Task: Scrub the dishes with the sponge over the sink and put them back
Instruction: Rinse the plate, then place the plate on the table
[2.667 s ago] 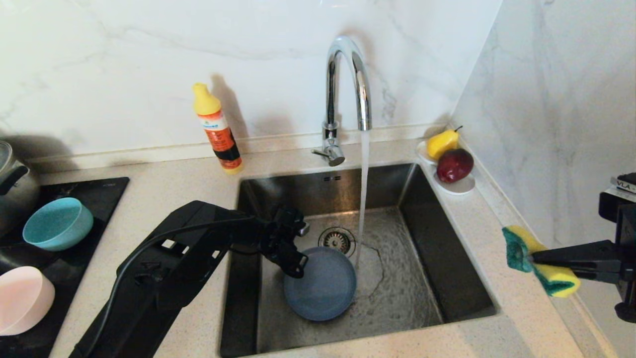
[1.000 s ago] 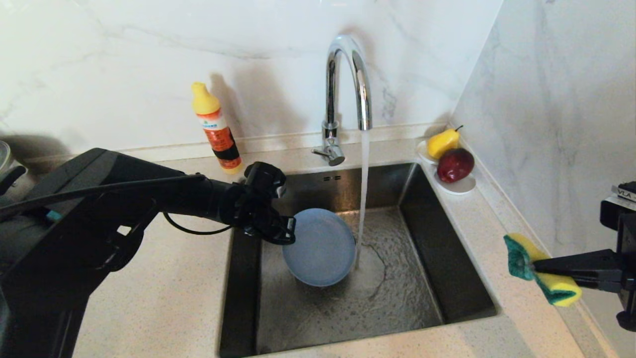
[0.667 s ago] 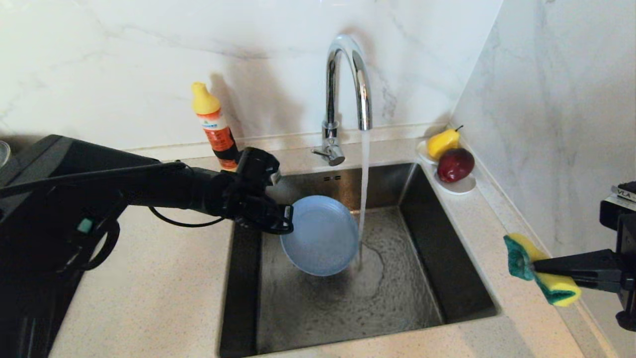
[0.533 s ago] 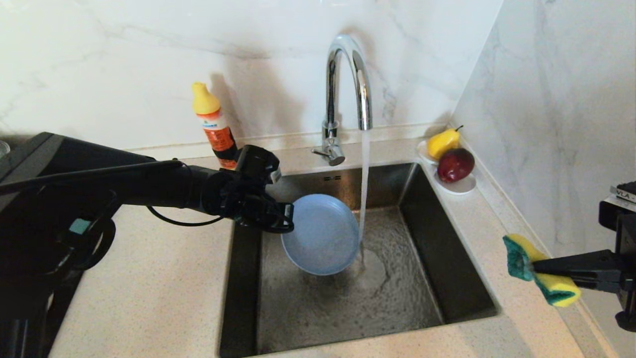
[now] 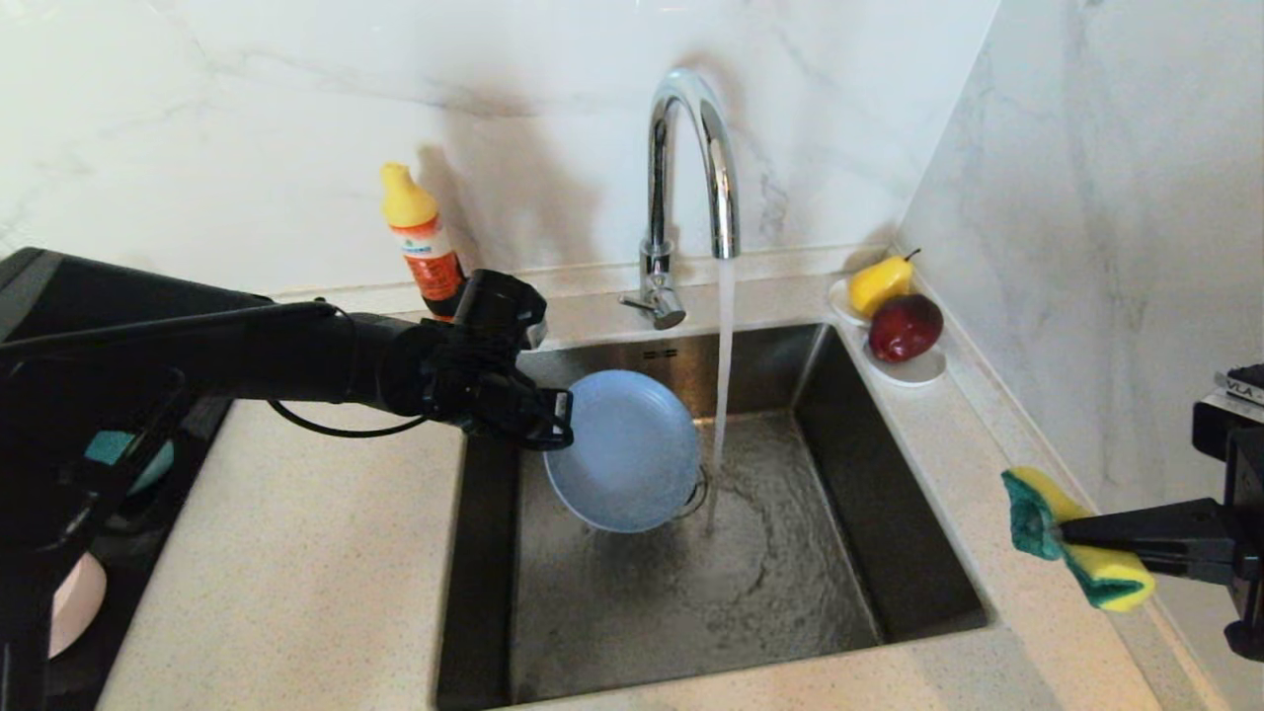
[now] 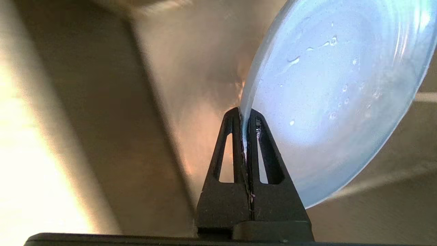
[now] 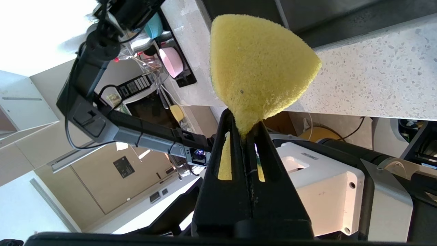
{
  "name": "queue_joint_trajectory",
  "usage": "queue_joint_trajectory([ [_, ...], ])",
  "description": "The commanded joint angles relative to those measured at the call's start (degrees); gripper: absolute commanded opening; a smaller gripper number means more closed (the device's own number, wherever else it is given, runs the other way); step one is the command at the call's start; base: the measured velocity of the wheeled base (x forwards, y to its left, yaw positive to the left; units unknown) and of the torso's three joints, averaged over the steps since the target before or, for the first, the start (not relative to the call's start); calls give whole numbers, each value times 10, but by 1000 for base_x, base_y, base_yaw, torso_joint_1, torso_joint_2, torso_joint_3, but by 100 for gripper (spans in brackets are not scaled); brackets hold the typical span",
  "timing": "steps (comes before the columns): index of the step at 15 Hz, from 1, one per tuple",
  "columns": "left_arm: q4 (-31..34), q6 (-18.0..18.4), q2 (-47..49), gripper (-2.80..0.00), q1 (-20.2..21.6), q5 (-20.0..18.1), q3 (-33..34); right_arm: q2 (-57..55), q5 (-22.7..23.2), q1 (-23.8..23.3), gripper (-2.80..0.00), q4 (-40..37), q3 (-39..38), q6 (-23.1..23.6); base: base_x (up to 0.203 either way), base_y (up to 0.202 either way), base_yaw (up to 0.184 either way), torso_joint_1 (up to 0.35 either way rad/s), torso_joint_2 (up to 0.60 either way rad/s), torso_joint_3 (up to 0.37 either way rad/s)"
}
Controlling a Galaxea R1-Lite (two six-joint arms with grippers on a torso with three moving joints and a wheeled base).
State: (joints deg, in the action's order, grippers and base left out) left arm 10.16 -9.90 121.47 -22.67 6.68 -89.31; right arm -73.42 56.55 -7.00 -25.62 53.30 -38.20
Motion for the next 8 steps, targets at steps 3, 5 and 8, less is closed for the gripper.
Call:
queue_joint_trajectory([
  [3,13,10,-52,-280,8,50,6,4,2,0,-280,-1,3,-2,0,0,0,0,0,0],
  [5,8,30,-79,-280,8,98,23,3,2,0,-280,-1,1,-2,0,0,0,0,0,0],
  [8,7,35,-121,-280,8,118,31,3,2,-1,-280,-1,-1,-2,0,0,0,0,0,0],
])
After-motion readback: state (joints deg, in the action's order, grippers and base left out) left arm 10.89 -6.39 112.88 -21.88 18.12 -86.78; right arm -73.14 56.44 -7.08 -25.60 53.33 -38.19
